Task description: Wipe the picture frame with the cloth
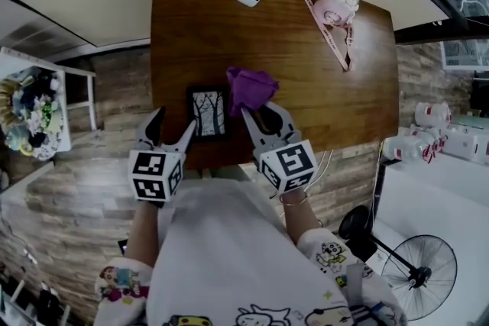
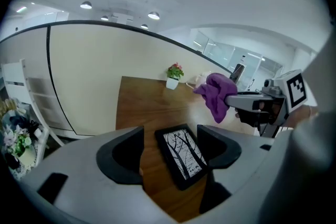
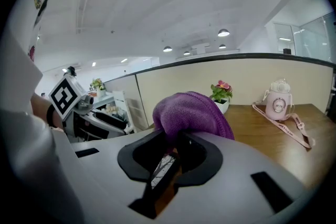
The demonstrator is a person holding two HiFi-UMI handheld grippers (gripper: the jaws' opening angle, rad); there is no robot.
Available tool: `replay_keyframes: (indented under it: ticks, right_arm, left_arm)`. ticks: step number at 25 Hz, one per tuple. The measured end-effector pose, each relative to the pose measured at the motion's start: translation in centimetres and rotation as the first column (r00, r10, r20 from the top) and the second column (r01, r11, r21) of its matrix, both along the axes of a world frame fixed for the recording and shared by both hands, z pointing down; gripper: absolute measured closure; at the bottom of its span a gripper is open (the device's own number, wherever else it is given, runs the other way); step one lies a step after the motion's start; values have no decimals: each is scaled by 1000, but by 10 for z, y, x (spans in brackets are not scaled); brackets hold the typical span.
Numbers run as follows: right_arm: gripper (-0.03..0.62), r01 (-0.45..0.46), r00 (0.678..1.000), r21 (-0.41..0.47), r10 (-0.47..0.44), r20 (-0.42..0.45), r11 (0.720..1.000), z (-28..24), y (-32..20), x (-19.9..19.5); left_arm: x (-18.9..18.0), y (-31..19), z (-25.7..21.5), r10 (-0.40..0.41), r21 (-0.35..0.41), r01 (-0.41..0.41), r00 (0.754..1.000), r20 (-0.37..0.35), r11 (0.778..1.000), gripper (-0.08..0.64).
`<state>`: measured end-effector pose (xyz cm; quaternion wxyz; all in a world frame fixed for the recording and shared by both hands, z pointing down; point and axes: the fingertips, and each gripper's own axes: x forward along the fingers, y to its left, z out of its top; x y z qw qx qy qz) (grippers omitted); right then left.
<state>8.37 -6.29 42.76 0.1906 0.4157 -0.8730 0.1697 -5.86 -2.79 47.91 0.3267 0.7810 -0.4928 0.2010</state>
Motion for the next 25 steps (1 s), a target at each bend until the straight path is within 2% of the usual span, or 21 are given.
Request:
replay_keyframes:
  ticks: [10, 16, 25]
  right_arm:
    - [543, -11, 1000, -60, 11, -11, 998, 28, 8, 1]
    - [543, -18, 1000, -88, 17, -18, 996, 42, 13, 0]
    - [543, -8, 1000, -125, 6, -18, 992, 58, 18, -6]
  left_arm:
    - [12, 12, 48, 51, -113, -51, 999, -4, 992, 253]
    - [15, 19, 70, 79, -149, -76, 997, 13, 986, 335]
    - [25, 23, 89, 99, -194, -97, 995, 0, 976, 396]
